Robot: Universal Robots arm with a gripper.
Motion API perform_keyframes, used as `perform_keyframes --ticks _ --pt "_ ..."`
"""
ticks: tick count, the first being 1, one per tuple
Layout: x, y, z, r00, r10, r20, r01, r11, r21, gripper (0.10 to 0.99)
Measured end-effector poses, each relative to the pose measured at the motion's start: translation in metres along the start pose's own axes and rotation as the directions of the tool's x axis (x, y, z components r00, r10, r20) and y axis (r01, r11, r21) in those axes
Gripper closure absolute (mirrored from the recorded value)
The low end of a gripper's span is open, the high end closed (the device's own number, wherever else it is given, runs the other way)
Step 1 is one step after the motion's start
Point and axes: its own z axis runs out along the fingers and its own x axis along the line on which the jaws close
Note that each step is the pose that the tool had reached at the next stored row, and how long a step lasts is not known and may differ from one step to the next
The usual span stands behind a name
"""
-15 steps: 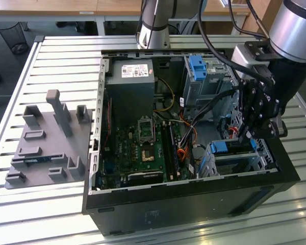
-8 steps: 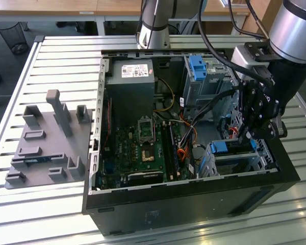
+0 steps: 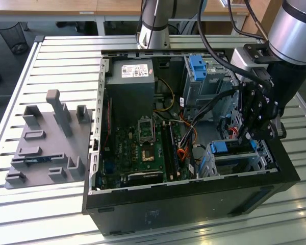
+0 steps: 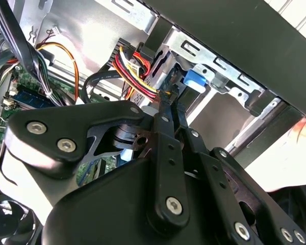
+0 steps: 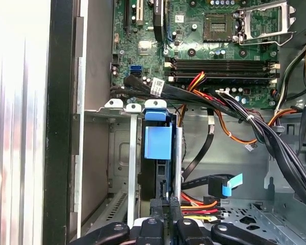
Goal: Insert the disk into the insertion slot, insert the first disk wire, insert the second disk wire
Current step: 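Insert the first disk wire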
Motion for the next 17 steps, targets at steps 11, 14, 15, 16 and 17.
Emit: perform_keyframes --ticks 11,14,15,16,17 --pt "-0.0001 0.0000 0.0024 1.0000 0.000 0.0000 0.000 1.0000 0.000 0.910" --pt "-0.0001 0.0000 0.0020 1.0000 0.000 -0.0033 0.000 1.0000 0.000 0.847" --pt "-0.0001 0.0000 0.0017 1.0000 0.000 -0.0038 0.000 1.0000 0.000 0.847" --pt "0.0000 0.0000 0.0012 1.0000 0.000 -0.0046 0.000 1.0000 0.000 0.847" --pt "0.0000 0.0000 0.0004 1.0000 0.000 -0.0049 0.000 1.0000 0.000 0.847"
